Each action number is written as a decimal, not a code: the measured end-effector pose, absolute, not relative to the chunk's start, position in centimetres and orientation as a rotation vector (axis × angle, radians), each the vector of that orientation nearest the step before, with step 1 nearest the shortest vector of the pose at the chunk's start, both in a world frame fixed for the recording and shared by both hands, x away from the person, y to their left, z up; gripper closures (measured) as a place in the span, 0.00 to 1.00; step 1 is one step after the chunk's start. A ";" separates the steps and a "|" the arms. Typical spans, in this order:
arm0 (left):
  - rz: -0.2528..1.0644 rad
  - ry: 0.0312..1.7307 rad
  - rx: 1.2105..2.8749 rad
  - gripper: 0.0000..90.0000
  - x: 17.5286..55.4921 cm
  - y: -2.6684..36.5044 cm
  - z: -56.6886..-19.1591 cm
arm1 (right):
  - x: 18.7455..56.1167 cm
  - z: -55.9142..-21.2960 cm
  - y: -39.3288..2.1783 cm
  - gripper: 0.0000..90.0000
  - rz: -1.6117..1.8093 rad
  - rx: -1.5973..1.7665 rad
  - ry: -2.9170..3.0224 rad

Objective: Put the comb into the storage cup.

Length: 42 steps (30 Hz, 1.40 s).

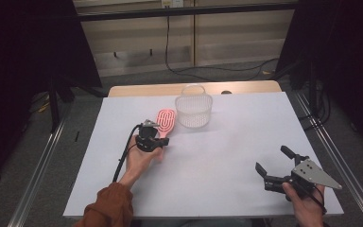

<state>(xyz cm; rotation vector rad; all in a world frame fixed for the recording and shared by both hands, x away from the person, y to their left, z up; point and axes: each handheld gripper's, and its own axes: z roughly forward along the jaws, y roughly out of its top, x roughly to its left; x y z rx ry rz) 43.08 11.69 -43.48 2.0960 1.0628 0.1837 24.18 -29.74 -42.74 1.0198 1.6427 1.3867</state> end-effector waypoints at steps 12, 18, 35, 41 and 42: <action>0.193 1.075 2.089 1.00 43.2 12.0 -43.4 | 24.2 -42.7 -29.7 0.00 1.387 1.019 1.643; 0.190 1.077 2.076 1.00 43.3 12.2 -43.2 | 24.2 -42.7 -29.7 0.00 1.386 1.019 1.644; 0.244 0.997 1.966 0.63 43.4 13.2 -41.7 | 24.2 -42.7 -29.7 0.00 1.388 1.016 1.643; 0.274 1.003 1.953 0.39 44.1 13.3 -41.0 | 24.2 -42.7 -29.7 0.00 1.392 1.018 1.642; 0.301 1.011 1.952 0.29 44.2 13.1 -40.8 | 24.2 -42.7 -29.7 0.00 1.388 1.018 1.643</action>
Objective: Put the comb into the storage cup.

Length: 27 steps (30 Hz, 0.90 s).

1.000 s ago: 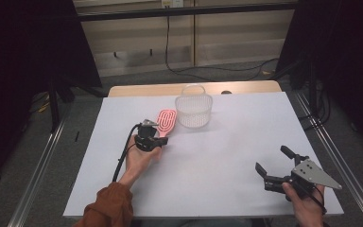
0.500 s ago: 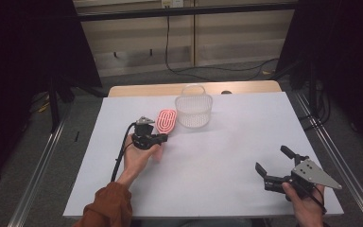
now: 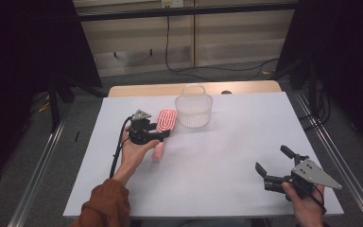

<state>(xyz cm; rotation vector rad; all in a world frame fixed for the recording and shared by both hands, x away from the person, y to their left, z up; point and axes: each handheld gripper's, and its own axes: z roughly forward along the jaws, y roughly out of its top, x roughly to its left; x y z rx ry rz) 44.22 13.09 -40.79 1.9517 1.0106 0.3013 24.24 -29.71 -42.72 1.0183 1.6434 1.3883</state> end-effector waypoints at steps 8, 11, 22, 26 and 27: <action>0.404 1.047 1.950 0.08 45.3 12.8 -40.2 | 24.2 -42.7 -29.7 0.00 1.389 1.018 1.645; 0.377 1.058 1.946 0.05 45.8 12.7 -39.9 | 24.2 -42.7 -29.7 0.00 1.390 1.015 1.648; 0.349 1.076 1.993 0.07 47.4 12.5 -39.6 | 24.2 -42.7 -29.7 0.00 1.389 1.013 1.648; 0.328 1.058 1.998 0.07 47.8 12.3 -39.4 | 24.2 -42.7 -29.7 0.00 1.389 1.013 1.649; 0.319 1.050 2.004 0.07 47.9 12.2 -39.3 | 24.2 -42.7 -29.7 0.00 1.390 1.013 1.647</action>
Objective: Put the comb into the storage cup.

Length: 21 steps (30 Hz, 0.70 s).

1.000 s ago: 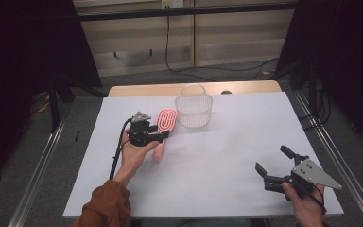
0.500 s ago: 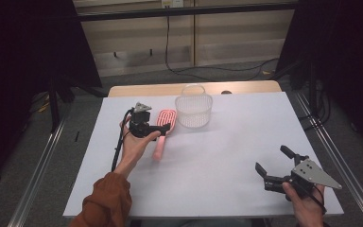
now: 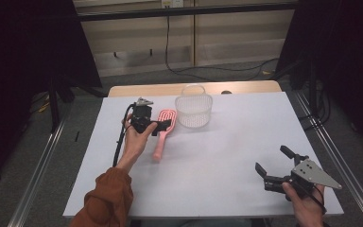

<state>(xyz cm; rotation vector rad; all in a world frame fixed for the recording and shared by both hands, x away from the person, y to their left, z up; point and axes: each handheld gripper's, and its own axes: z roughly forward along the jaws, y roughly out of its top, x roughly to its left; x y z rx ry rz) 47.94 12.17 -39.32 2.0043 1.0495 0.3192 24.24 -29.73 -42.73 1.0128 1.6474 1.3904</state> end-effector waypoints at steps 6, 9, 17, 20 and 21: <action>0.303 1.032 2.008 0.08 48.5 11.8 -38.8 | 24.2 -42.7 -29.7 0.00 1.393 1.014 1.649; 0.255 1.049 2.056 0.08 49.2 11.6 -38.7 | 24.2 -42.7 -29.7 0.00 1.394 1.013 1.649; 0.197 1.054 2.202 0.09 50.4 10.4 -38.6 | 24.2 -42.7 -29.7 0.00 1.397 1.012 1.652; 0.207 1.094 2.225 0.07 50.6 10.1 -38.7 | 24.2 -42.8 -29.7 0.00 1.392 1.014 1.660; 0.187 1.107 2.235 0.07 50.8 10.0 -38.8 | 24.2 -42.8 -29.7 0.00 1.392 1.014 1.660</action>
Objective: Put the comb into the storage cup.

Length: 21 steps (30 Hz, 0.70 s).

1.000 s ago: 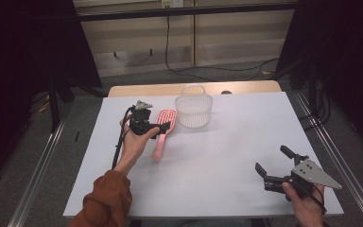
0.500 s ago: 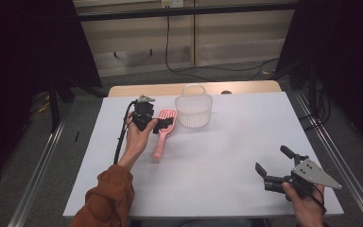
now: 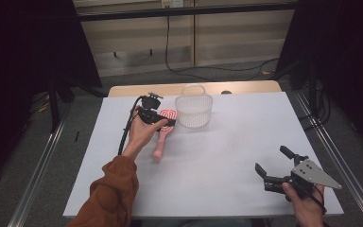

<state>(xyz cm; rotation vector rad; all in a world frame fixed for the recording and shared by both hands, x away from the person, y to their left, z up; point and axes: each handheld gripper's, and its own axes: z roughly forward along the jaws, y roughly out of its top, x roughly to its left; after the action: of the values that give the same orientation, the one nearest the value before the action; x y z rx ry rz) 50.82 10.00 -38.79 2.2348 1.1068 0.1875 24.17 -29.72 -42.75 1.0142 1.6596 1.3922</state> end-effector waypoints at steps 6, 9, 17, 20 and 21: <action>0.157 1.180 2.270 0.09 51.6 9.8 -39.6 | 24.2 -42.8 -29.7 0.00 1.396 1.012 1.658; 0.151 1.201 2.267 0.08 52.0 9.6 -39.8 | 24.2 -42.8 -29.7 0.00 1.391 1.010 1.659; 0.186 1.234 2.271 0.08 52.9 8.7 -40.4 | 24.1 -42.8 -29.7 0.00 1.397 1.011 1.660; 0.205 1.261 2.267 0.08 53.2 8.7 -40.6 | 24.1 -42.8 -29.7 0.00 1.398 1.014 1.659; 0.205 1.261 2.267 0.08 53.2 8.7 -40.6 | 24.1 -42.8 -29.8 0.00 1.397 1.012 1.658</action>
<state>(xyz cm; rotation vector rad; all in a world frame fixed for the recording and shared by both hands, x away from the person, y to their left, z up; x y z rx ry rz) 53.22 8.66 -40.65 2.2669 1.2611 0.2052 24.11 -29.76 -42.76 1.0120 1.6585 1.3973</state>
